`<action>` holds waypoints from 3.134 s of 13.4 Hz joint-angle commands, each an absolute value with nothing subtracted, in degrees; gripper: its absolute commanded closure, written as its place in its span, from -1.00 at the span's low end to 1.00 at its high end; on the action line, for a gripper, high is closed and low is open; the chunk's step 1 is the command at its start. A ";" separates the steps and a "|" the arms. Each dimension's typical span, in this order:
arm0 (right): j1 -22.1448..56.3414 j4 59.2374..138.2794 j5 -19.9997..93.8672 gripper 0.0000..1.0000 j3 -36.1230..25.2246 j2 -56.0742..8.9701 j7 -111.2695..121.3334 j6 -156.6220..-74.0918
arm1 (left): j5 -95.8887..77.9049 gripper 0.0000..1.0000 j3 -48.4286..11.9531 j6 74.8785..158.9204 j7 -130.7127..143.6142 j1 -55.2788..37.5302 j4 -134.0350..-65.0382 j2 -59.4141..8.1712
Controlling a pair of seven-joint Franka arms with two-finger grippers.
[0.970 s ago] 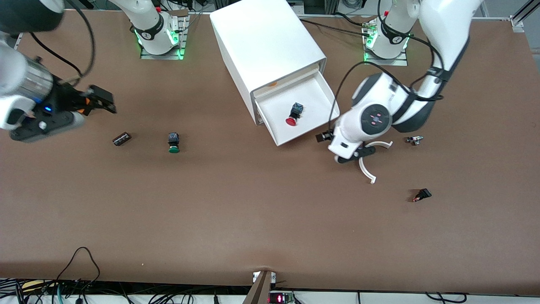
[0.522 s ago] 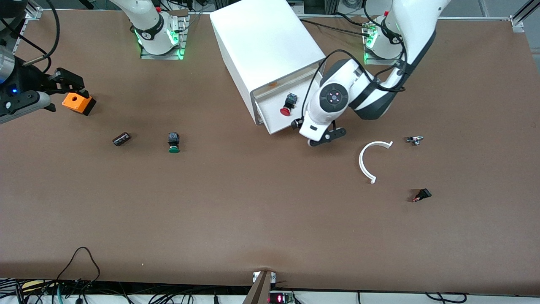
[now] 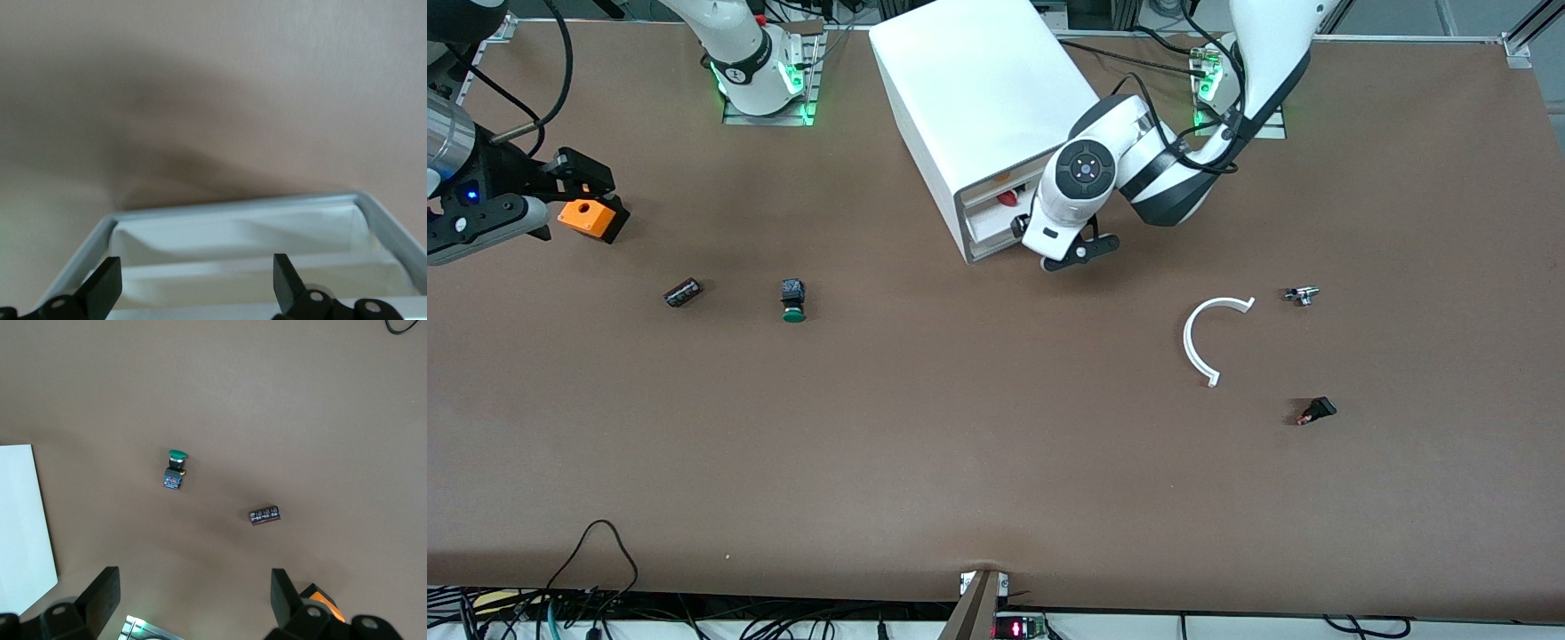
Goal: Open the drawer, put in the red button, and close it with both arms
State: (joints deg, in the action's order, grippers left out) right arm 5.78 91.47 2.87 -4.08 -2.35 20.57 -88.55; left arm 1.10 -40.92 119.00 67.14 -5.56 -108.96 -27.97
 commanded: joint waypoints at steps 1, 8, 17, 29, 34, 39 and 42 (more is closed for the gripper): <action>4.83 91.59 2.02 -1.00 -3.08 -1.41 19.95 -88.86 | -2.45 -1.00 -42.27 119.36 66.89 -5.36 -110.30 -28.03; 4.57 89.91 2.29 -1.00 -3.34 -2.29 20.13 -88.86 | -6.68 -1.00 -41.23 119.18 62.17 -4.31 -109.43 -29.97; 4.66 89.91 1.93 -1.00 -3.34 -2.81 19.95 -89.03 | 9.58 -1.00 -39.46 112.61 44.86 8.15 -99.15 -29.62; 4.66 89.91 1.93 -1.00 -3.43 -3.08 19.95 -89.21 | 1.76 -1.00 -5.55 103.63 2.91 1.06 -98.79 -13.55; 4.57 89.91 2.02 -1.00 -3.43 -3.08 19.95 -89.21 | 1.93 -1.00 -1.24 100.39 1.50 1.14 -102.39 -4.59; 4.57 89.91 1.93 -1.00 -3.43 -3.08 19.95 -89.21 | 1.93 -1.00 -0.18 95.90 -1.32 2.99 -102.22 1.22; 4.66 89.91 1.93 -1.00 -3.34 -3.08 19.95 -89.21 | 2.28 -1.00 -0.18 95.10 -0.53 3.16 -101.51 2.72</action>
State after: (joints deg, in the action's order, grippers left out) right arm 5.23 90.65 2.54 -4.08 -2.81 20.51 -89.27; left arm 2.79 -0.22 95.42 0.32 2.90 -100.45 0.85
